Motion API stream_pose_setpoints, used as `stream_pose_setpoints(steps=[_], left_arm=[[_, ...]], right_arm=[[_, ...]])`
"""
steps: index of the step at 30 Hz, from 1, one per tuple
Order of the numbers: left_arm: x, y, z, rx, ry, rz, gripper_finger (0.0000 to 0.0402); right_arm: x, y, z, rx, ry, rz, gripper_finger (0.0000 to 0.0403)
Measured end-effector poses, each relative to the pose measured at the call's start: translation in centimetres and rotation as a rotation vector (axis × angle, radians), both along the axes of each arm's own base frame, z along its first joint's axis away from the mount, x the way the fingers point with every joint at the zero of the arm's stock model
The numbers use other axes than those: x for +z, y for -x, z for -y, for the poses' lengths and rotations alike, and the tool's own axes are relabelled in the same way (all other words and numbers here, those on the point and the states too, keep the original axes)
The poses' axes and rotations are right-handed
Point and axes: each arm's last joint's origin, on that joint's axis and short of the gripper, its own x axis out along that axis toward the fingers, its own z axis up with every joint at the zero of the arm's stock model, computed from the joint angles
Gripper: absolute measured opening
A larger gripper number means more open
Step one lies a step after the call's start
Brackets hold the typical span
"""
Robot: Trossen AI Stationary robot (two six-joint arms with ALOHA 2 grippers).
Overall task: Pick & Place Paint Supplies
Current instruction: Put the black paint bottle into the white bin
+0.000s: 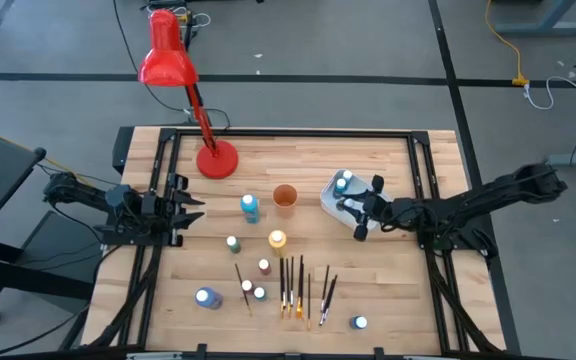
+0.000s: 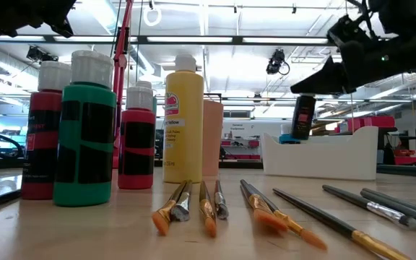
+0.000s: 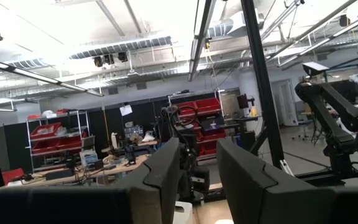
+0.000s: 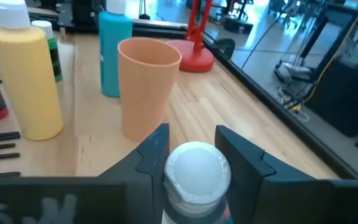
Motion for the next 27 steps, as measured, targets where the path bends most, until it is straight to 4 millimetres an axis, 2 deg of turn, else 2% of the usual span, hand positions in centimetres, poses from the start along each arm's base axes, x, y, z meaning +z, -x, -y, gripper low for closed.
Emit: stream_pose_setpoints(steps=[16,22,27], left_arm=[[0.0,0.0,0.0,0.0,0.0,0.0,0.0116],[0.0,0.0,0.0,0.0,-0.001,0.0,0.0116],[0.0,0.0,0.0,0.001,-0.001,-0.001,0.0116]], right_arm=[[-2.6,-1.9,0.2,-0.135,0.024,-0.019,0.0116],[-4.3,-2.6,1.1,-0.184,0.013,-0.052,0.0116],[-4.8,-3.1,1.6,-0.195,0.012,-0.02,0.0117]])
